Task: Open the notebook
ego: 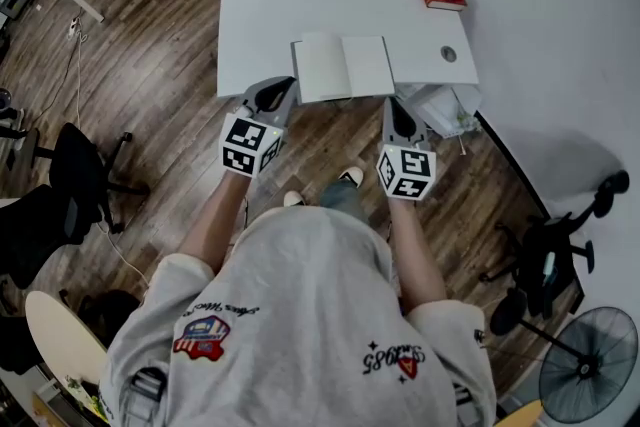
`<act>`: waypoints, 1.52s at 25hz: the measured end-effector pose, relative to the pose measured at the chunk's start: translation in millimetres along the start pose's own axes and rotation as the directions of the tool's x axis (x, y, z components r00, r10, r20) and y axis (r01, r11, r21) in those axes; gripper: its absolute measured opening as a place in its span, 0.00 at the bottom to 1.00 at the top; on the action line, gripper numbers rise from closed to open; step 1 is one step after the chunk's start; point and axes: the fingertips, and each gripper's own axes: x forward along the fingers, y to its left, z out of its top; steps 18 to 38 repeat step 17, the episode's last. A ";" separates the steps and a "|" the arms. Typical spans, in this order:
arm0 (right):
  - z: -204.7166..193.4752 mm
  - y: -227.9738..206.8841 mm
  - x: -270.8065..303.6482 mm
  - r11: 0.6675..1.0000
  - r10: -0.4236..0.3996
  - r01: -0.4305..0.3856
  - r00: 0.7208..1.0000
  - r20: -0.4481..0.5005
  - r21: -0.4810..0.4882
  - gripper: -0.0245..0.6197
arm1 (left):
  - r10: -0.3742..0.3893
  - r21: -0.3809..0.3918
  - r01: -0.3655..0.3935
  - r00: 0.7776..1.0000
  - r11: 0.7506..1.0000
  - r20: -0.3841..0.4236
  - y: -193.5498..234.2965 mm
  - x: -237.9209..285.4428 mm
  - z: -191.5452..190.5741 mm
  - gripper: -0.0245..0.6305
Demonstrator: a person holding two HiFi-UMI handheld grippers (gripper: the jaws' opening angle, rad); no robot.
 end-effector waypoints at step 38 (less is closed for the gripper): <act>20.1 12.4 0.0 0.999 0.030 -0.029 0.998 0.048 -0.023 0.04 | 0.002 -0.018 -0.003 1.000 1.000 -0.028 3.1 -4.1 -15.5 0.05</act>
